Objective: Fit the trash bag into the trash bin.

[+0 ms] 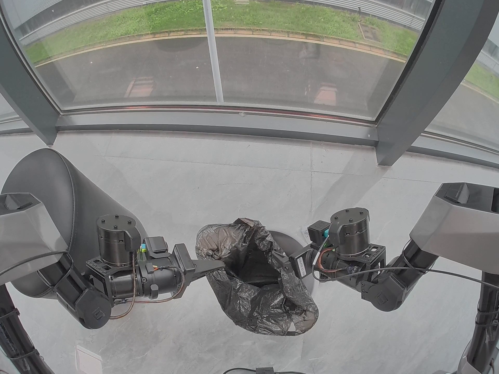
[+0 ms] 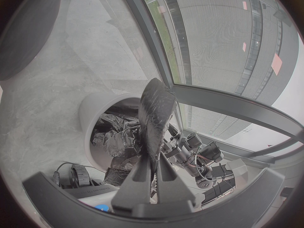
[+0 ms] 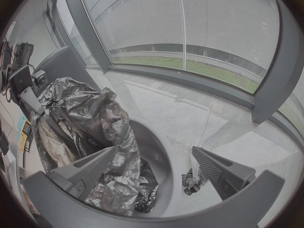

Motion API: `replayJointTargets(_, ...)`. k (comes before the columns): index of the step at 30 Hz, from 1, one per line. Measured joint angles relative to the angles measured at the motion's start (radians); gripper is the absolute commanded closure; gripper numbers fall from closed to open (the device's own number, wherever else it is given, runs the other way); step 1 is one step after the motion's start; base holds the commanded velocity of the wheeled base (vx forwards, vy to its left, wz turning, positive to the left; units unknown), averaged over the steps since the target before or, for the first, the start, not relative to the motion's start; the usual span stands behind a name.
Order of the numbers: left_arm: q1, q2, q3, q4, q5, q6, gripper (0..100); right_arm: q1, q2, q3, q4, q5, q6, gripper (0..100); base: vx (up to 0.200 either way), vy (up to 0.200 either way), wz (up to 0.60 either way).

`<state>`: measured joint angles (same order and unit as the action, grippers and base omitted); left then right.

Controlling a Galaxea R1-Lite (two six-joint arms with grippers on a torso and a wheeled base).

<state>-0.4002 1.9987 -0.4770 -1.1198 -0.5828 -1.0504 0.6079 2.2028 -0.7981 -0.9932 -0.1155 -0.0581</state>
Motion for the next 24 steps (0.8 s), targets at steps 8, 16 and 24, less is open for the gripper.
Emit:
replayJointTargets(8,0.0,0.0,-0.001,-0.001,0.0,0.0,100,0.005,-0.031,0.047,-0.009,0.007,0.004,0,0.0,0.0,0.0)
replayJointTargets(16,0.0,-0.011,0.006,-0.001,-0.002,0.0,100,0.015,-0.002,0.008,0.001,0.005,0.001,0,0.0,0.0,0.0)
replayJointTargets(24,-0.013,-0.058,0.034,-0.001,-0.006,0.0,100,0.003,0.081,-0.075,0.004,-0.002,0.0,0,0.0,0.0,0.0)
